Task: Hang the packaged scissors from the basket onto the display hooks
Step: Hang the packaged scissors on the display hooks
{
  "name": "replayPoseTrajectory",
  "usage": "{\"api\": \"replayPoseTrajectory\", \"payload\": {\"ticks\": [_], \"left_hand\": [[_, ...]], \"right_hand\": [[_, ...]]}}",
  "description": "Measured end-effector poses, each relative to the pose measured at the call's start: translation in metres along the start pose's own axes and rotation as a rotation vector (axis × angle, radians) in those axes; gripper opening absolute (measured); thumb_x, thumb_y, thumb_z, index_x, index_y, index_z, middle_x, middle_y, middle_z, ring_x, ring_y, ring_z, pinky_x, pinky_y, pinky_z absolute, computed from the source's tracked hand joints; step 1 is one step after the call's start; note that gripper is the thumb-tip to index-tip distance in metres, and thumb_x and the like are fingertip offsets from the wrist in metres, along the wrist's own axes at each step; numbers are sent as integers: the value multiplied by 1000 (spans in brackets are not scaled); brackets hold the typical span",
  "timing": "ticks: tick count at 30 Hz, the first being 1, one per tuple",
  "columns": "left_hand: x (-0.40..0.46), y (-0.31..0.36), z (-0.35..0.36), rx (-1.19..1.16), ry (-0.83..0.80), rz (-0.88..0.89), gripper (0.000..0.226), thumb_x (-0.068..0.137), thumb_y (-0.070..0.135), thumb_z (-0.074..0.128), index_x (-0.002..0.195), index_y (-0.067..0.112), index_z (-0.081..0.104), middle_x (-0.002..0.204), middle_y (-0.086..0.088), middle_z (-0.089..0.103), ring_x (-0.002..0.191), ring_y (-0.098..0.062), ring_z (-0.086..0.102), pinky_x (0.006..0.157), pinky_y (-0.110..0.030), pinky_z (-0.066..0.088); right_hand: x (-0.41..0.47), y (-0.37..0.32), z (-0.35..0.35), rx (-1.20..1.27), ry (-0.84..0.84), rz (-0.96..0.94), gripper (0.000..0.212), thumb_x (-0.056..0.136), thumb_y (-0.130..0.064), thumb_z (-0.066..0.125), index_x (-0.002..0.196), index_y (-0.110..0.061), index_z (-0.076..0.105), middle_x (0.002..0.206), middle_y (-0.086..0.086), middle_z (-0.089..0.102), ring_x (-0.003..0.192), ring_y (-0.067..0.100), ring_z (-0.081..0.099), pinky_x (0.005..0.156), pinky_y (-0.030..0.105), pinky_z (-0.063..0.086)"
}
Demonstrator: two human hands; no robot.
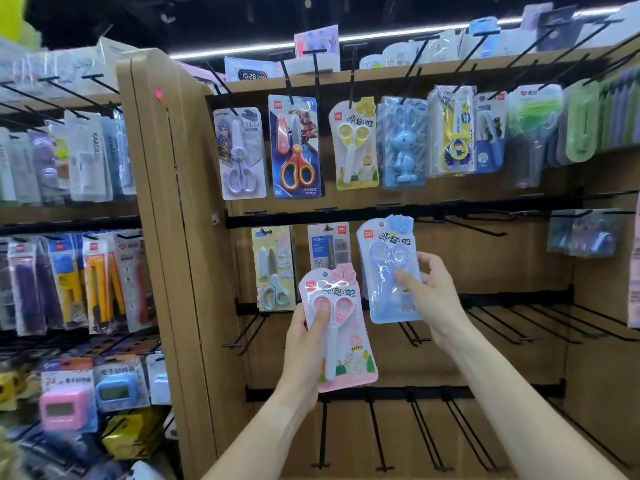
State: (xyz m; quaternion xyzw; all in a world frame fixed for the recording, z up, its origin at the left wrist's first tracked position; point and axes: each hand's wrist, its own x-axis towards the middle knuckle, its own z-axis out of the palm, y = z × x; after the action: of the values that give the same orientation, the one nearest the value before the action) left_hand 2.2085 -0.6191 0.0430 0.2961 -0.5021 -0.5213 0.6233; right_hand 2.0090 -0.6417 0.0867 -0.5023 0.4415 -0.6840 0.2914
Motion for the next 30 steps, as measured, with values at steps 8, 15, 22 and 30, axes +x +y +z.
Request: {"api": "replayPoseTrajectory", "payload": {"ticks": [8, 15, 22, 30], "left_hand": [[0, 6, 0, 3, 0, 17, 28, 104, 42, 59, 130, 31, 63, 115, 2, 79, 103, -21, 78, 83, -45, 66], [1, 10, 2, 15, -5, 37, 28, 104, 42, 59, 129, 30, 64, 117, 0, 78, 104, -22, 78, 83, -44, 65], [0, 12, 1, 11, -16, 46, 29, 103, 43, 59, 128, 29, 63, 116, 0, 78, 103, -22, 78, 85, -45, 65], [5, -4, 23, 20, -55, 31, 33, 102, 42, 64, 126, 21, 66, 117, -5, 78, 106, -24, 77, 90, -46, 63]], "right_hand": [[1, -2, 1, -46, 77, -17, 31, 102, -20, 65, 128, -24, 49, 112, -6, 67, 92, 9, 72, 54, 16, 53], [32, 10, 9, -142, 82, 40, 26, 102, -21, 64, 123, -23, 50, 119, 2, 67, 100, 19, 69, 77, 37, 60], [32, 27, 8, -724, 186, 52, 49, 96, -43, 63, 137, -19, 51, 131, 8, 60, 112, 28, 61, 87, 41, 52], [-75, 34, 13, -105, -104, -34, 53, 87, -25, 84, 126, -38, 51, 110, -8, 73, 98, 5, 72, 81, 32, 62]]}}
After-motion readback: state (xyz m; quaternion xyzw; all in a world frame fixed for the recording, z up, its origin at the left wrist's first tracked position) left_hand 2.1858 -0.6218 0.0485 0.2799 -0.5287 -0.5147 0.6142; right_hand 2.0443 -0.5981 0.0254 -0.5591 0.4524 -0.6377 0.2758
